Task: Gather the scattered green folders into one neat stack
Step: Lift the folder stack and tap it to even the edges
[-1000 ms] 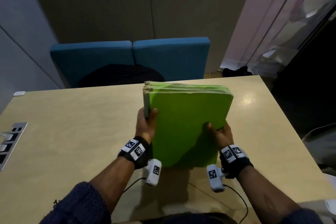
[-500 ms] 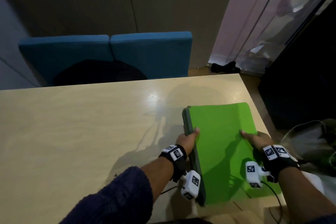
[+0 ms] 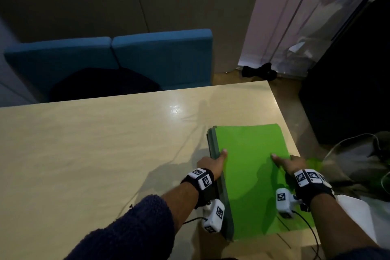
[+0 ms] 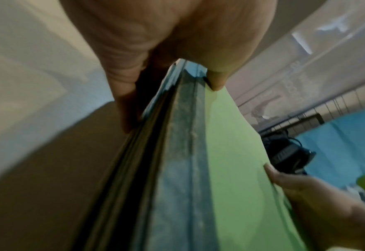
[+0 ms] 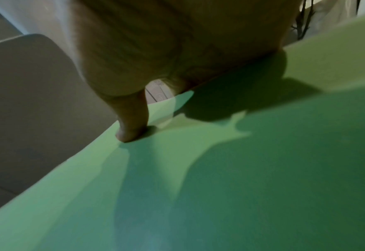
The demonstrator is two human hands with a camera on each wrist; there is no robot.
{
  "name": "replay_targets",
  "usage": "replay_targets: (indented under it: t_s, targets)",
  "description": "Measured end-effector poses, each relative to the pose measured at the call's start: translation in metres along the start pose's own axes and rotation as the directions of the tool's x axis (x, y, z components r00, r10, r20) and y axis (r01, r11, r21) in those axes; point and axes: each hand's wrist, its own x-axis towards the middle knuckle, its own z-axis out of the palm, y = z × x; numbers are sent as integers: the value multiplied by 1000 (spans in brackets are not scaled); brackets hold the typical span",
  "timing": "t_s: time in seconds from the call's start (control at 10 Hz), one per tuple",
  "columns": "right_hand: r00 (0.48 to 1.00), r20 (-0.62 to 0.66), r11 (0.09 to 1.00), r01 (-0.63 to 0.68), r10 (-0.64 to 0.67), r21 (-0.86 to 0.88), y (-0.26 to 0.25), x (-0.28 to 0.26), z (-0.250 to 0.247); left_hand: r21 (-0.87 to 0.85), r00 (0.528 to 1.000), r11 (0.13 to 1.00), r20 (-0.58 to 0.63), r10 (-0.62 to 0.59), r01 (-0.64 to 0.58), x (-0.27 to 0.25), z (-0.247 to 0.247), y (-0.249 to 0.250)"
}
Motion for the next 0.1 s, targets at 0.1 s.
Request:
replay_targets:
  t_s: [0.1]
  targets:
    - [999, -18, 994, 38, -41, -107, -1, 4, 5, 61, 995, 996, -67, 72, -68, -3, -1, 0]
